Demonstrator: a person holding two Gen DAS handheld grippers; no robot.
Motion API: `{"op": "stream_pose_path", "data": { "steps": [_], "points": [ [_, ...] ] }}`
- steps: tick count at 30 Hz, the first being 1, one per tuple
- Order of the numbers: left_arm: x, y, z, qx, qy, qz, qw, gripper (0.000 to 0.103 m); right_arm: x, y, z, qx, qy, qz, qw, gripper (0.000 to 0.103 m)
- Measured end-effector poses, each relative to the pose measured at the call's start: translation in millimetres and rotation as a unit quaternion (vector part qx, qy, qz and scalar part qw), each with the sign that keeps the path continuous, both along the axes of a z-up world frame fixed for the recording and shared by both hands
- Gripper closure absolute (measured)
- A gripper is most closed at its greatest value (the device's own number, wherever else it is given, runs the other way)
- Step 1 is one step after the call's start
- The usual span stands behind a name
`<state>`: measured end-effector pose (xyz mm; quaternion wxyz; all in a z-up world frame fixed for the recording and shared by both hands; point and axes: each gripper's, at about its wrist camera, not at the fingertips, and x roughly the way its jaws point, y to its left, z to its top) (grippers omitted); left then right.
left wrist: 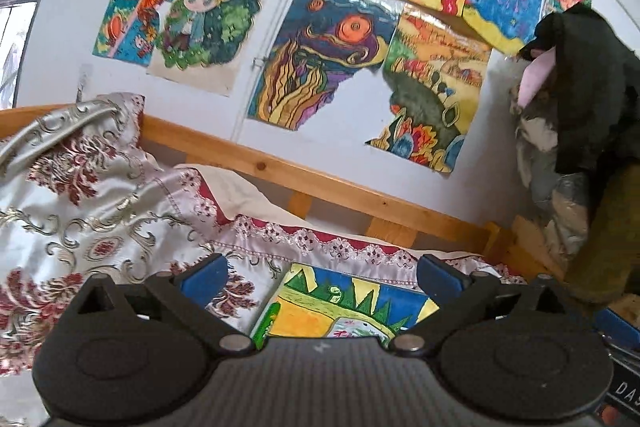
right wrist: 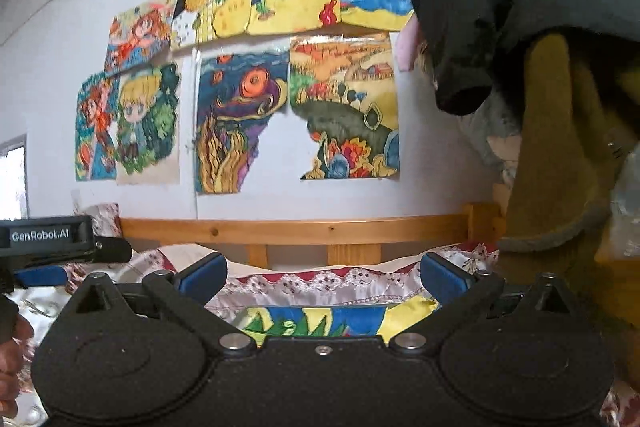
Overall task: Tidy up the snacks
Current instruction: 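Lift both open tools up away from the tray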
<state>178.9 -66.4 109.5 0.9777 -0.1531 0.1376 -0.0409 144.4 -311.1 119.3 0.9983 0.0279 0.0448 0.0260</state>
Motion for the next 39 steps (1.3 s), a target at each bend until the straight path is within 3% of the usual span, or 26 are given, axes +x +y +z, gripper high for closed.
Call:
{"op": "stream_pose_path", "data": {
  "steps": [9,19,27,39],
  "points": [
    [-64.9,26.5,-10.1,0.022,-0.013,0.011,0.9996,0.000,-60.6,21.1,-0.9,0.007,0.014,-0.005,1.000,0.001],
    [-101.5,43.6,-37.1,0.054,-0.010,0.018,0.9983,0.000,-97.4,38.1,-23.5,-0.016,0.039,-0.012,0.999,0.001],
    [-112.0,52.4,-71.3,0.072,0.017,0.020,0.9971,0.000,-122.2,48.4,-60.4,-0.039,0.077,-0.012,0.996,0.001],
    [-117.0,63.6,-107.1,0.108,0.065,0.012,0.9920,0.000,-127.0,71.8,-91.2,-0.060,0.119,0.004,0.991,0.001]
  ]
}}
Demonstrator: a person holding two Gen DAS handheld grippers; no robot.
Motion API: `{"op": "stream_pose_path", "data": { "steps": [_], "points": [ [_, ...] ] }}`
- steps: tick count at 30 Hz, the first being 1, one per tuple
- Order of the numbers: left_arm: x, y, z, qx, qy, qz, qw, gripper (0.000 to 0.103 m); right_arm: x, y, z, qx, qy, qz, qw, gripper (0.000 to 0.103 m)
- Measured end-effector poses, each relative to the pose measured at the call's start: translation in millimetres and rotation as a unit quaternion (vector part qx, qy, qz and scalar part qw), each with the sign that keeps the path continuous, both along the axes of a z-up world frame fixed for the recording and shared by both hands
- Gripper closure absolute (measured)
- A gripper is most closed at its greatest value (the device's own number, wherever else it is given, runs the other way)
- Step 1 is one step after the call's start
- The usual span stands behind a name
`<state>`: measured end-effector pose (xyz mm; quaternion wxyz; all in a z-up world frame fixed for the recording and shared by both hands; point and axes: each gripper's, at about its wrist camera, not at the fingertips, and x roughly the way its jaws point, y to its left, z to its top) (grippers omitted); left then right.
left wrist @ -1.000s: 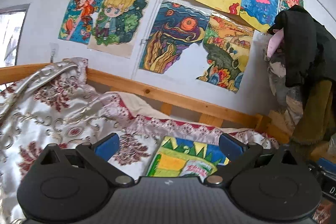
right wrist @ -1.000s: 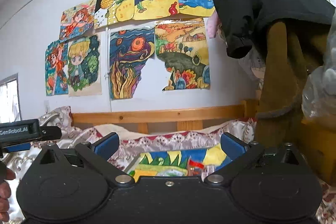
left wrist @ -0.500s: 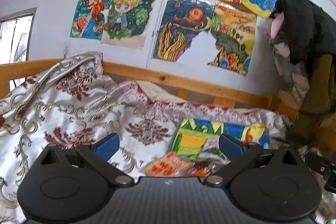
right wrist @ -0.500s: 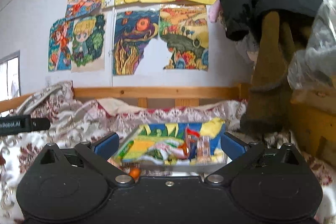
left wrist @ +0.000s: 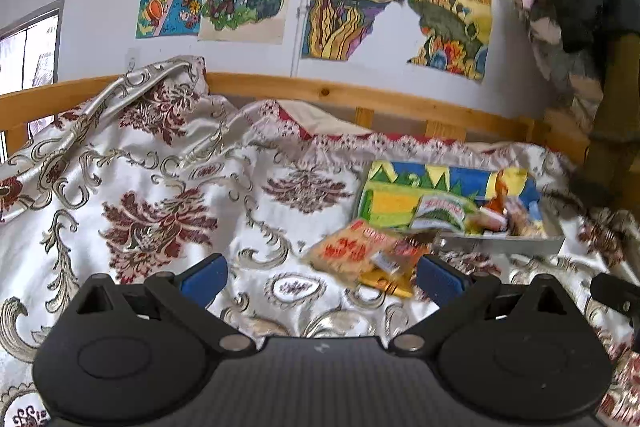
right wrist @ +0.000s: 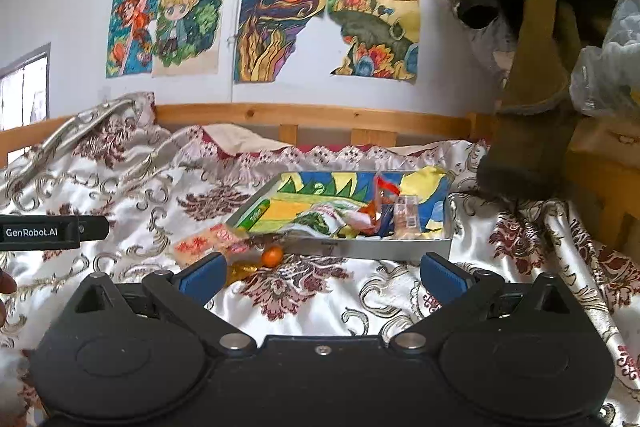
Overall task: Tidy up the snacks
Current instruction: 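Lift both open tools up away from the tray, then move both tools down toward the rice-cracker pack and nearby snacks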
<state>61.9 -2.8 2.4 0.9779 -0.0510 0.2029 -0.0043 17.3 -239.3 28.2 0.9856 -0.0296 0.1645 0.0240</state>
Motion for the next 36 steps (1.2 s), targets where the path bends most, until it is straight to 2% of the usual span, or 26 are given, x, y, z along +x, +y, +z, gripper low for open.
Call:
{"op": "stream_pose_path", "data": {
  "steps": [16,23,36],
  "points": [
    [7.3,1.5,-22.5,0.028,0.028,-0.003,0.9992,0.000,12.8,8.7,-25.2,-0.006,0.043,0.008,0.999,0.001],
    [11.2,2.7,-30.2,0.029,0.045,0.003,0.9986,0.000,19.2,6.9,-33.2,0.006,0.063,0.002,0.998,0.001],
    [24.1,8.0,-33.8,0.030,0.050,0.014,0.9982,0.000,33.0,8.7,-46.2,0.014,0.092,-0.001,0.996,0.001]
  ]
}}
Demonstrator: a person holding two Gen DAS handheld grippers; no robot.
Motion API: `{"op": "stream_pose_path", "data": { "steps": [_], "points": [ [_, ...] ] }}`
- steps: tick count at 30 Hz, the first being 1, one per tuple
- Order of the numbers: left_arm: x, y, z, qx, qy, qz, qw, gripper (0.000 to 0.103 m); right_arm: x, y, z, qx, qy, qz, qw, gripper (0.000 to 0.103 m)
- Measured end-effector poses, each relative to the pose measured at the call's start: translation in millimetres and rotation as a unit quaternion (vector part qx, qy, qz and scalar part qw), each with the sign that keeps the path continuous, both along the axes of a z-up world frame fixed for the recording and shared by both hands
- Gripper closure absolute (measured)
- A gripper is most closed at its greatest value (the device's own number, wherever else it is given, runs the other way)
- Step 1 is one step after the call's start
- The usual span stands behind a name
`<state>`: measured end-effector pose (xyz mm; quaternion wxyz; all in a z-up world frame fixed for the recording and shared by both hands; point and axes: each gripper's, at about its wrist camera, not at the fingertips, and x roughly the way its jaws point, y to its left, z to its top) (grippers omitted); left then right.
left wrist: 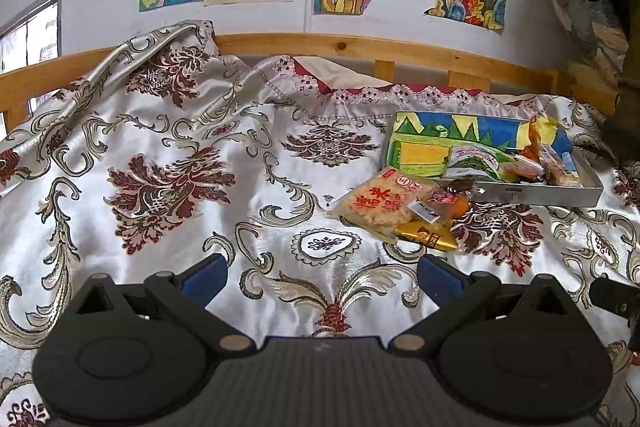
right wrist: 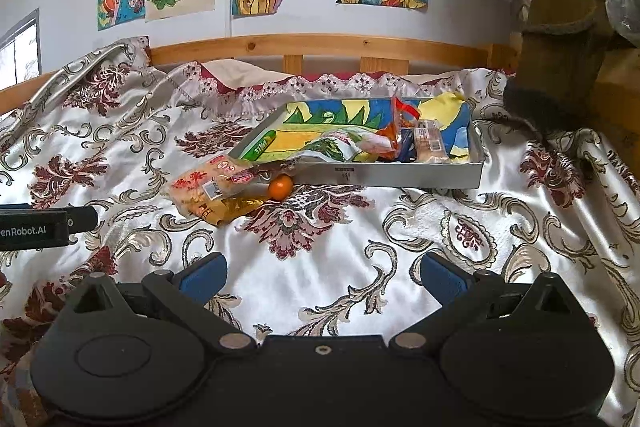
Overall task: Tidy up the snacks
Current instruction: 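Move both tools down toward the rice-cracker pack and nearby snacks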
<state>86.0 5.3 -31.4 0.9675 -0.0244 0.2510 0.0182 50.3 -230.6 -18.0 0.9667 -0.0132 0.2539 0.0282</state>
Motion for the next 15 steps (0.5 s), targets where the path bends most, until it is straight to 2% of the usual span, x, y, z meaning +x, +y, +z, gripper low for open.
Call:
{"op": "stream_pose_path", "data": {
  "steps": [4,9,15],
  "points": [
    [6.9,0.3,-3.7,-0.002,-0.001,0.007,1.0000,0.000,4.0,1.9,-3.2,0.001,0.006,0.001,1.000,0.001],
    [15.0,4.5,-8.6,-0.030,-0.010,0.026,0.9991,0.000,7.8,2.5,-7.6,-0.004,0.011,-0.001,1.000,0.001],
    [38.1,10.1,-12.6,-0.041,-0.002,0.030,0.9987,0.000,12.2,1.1,-12.9,-0.002,0.019,-0.007,1.000,0.001]
  ]
}}
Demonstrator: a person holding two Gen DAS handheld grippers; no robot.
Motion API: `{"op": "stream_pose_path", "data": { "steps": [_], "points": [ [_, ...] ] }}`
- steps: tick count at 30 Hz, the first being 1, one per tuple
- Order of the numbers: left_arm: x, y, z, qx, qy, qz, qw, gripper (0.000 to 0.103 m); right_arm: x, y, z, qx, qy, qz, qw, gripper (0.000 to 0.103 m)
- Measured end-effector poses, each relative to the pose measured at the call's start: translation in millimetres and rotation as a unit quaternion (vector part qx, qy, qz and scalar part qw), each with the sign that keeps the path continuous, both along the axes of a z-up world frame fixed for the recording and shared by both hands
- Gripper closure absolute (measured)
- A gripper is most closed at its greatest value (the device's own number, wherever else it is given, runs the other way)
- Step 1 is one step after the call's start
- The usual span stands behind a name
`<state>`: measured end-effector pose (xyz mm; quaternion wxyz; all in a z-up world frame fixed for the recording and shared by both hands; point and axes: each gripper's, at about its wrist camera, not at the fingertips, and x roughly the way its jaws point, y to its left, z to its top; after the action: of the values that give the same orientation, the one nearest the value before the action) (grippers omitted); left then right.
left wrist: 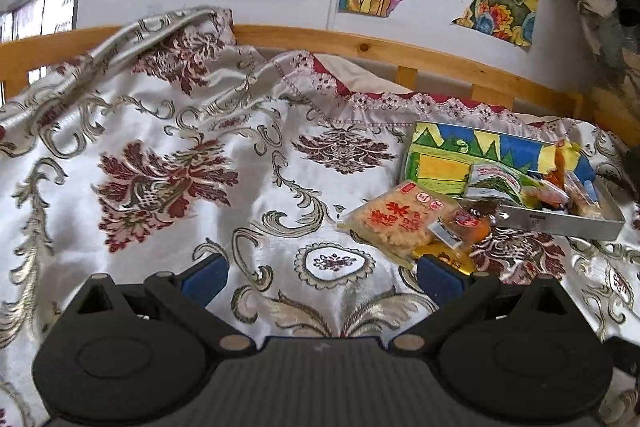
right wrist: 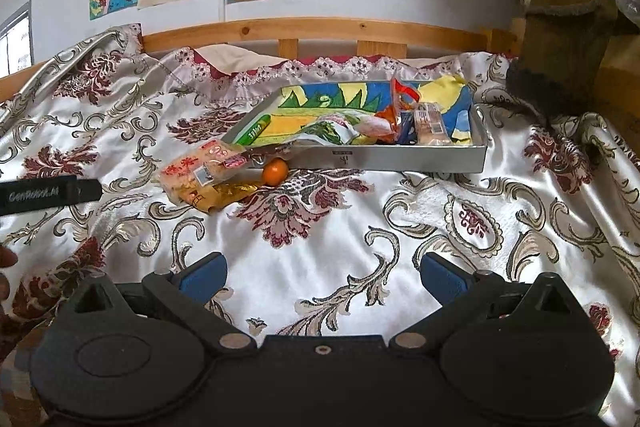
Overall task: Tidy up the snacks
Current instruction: 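Move both tools down toward the rice-cracker pack and nearby snacks, then grasp the rice-cracker pack with the left tool while the right tool grasps the small brown packet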
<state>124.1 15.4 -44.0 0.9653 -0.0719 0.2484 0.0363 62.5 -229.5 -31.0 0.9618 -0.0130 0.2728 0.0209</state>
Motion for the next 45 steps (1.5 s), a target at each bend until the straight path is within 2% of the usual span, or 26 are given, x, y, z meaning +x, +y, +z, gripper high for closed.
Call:
{"op": "stream_pose_path", "data": {
  "steps": [6,11,19,26,32,36,41,45],
  "points": [
    [32.5,8.3,-3.4,-0.024,0.009,0.013,0.9996,0.000,5.6,1.5,-5.1,-0.004,0.006,0.007,1.000,0.001],
    [60.0,16.3,-1.6,-0.050,0.017,-0.006,0.9986,0.000,17.5,4.9,-0.4,-0.021,-0.001,0.008,1.000,0.001],
    [88.6,21.5,0.8,-0.041,0.018,-0.014,0.9989,0.000,56.0,24.1,17.5,-0.036,-0.026,0.024,0.999,0.001],
    [99.6,35.4,-10.8,-0.090,0.024,-0.015,0.9956,0.000,86.2,37.0,15.5,-0.027,-0.022,0.033,0.999,0.001],
    [107.1,36.8,-19.0,-0.082,0.023,-0.031,0.9959,0.000,107.0,42.6,6.1,-0.043,-0.014,0.040,0.998,0.001],
    [112.1,40.2,-29.6,-0.124,0.034,-0.042,0.9908,0.000,126.7,43.1,5.1,-0.031,-0.003,0.051,0.998,0.001],
    [112.1,35.1,-33.7,-0.102,0.033,-0.040,0.9933,0.000,150.4,52.1,1.3,0.002,0.014,0.074,0.997,0.001],
    [112.0,35.1,-33.7,-0.100,0.026,-0.036,0.9940,0.000,163.1,63.7,-8.2,0.012,0.031,0.090,0.995,0.001]
  ]
}}
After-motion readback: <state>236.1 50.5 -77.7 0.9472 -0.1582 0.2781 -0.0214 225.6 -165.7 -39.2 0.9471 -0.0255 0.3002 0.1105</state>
